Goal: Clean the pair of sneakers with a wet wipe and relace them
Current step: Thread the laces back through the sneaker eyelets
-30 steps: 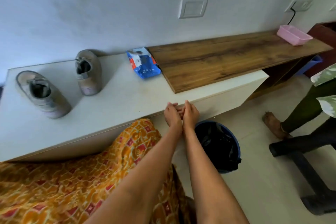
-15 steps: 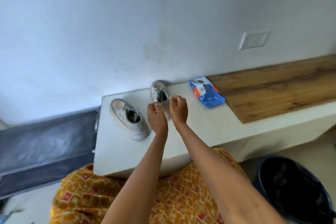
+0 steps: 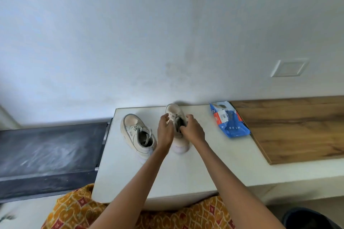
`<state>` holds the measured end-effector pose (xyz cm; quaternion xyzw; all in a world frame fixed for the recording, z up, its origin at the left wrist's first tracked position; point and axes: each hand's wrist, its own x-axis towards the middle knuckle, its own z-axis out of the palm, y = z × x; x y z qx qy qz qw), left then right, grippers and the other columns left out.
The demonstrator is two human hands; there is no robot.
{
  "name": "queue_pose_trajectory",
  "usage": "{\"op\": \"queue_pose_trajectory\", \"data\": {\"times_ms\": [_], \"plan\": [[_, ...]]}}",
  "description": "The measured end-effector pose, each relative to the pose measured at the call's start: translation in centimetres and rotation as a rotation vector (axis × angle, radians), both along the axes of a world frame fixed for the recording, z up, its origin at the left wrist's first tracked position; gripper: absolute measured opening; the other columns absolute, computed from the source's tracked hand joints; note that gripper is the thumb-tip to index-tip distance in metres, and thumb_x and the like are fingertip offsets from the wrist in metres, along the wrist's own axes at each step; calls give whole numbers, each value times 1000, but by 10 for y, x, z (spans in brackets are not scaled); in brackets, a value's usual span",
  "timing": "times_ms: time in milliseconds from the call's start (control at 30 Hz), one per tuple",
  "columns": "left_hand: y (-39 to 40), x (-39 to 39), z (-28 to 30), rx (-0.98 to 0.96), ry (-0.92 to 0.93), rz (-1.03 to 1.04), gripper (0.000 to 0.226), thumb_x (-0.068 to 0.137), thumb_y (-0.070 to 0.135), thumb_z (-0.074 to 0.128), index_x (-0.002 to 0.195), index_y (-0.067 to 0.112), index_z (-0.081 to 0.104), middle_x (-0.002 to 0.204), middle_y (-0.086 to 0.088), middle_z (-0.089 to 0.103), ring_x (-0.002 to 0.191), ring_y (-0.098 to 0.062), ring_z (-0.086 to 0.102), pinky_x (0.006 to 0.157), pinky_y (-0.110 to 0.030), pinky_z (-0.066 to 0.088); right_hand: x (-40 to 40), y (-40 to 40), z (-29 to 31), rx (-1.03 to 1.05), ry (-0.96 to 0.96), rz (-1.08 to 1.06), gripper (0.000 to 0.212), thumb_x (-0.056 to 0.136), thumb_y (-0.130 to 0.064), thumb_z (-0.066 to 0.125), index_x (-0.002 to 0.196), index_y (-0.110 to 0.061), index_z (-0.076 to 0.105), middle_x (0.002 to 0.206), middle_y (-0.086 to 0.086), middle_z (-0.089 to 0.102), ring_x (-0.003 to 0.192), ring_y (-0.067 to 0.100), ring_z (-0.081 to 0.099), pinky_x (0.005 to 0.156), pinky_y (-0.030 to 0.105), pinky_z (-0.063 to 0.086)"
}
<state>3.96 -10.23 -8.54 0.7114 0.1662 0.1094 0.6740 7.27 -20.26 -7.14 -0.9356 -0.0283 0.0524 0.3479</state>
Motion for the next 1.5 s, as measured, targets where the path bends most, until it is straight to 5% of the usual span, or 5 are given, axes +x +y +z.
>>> {"op": "queue_pose_trajectory", "data": {"times_ms": [500,800,1033,1167,1500], "plan": [[-10,-103,-12,24,172,-178,14,91,16,49,92,8,61,66,-4,53,61,-17,48,53,-27,39,-114,-44,34,-475,-95,385,30,88,-29,54,118,-23,55,108,8,66,98,27,62,71,30,41],[2,-101,14,38,277,-357,8,86,4,63,79,1,61,67,-11,58,52,-16,54,47,-20,50,-115,-45,15,-159,-94,279,14,83,-24,60,76,-15,53,86,1,49,78,19,53,57,21,36],[7,-105,12,-313,313,-418,12,92,0,49,85,4,59,77,-9,58,67,-17,56,63,-27,49,-118,-50,7,673,101,-110,13,83,-11,61,81,-17,49,78,6,58,78,19,57,73,36,51],[13,-113,2,-60,291,-518,26,88,26,64,99,3,63,83,-8,61,73,-17,57,64,-25,51,-121,-47,22,982,148,-134,12,87,-6,53,89,-18,51,73,4,59,75,16,57,74,29,46],[-14,-122,4,361,129,-366,35,79,48,68,91,15,65,86,1,65,78,-12,59,68,-30,48,-119,-40,39,829,111,14,15,93,-9,45,100,-15,58,87,5,63,85,16,60,80,27,49]]}}
